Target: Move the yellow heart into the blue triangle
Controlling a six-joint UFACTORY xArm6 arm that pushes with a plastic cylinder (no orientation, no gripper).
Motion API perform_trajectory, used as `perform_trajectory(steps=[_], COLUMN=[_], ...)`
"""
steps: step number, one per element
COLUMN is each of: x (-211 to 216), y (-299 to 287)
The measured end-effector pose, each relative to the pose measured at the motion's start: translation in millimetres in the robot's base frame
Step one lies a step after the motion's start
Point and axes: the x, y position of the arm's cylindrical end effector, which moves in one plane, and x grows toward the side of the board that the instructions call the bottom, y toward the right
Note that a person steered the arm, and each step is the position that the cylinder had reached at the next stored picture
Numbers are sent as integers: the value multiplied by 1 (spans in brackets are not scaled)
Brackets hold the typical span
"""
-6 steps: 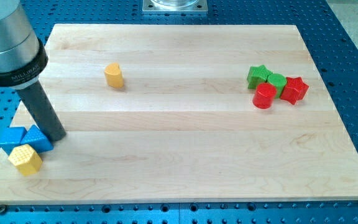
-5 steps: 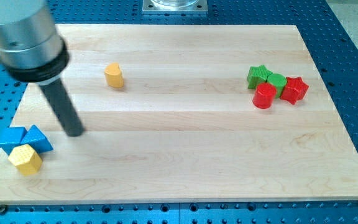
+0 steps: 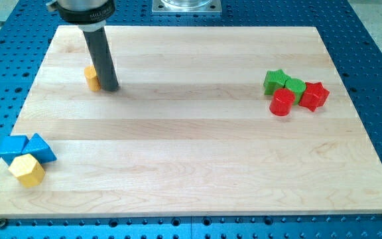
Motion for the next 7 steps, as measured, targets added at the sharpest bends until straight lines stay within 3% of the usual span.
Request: perform_trajectory(steps=[1,3,4,5,6,7], x=[-30,-4,-15,-3,54,55], y=[-9,-27,-27,-50,-82,-74])
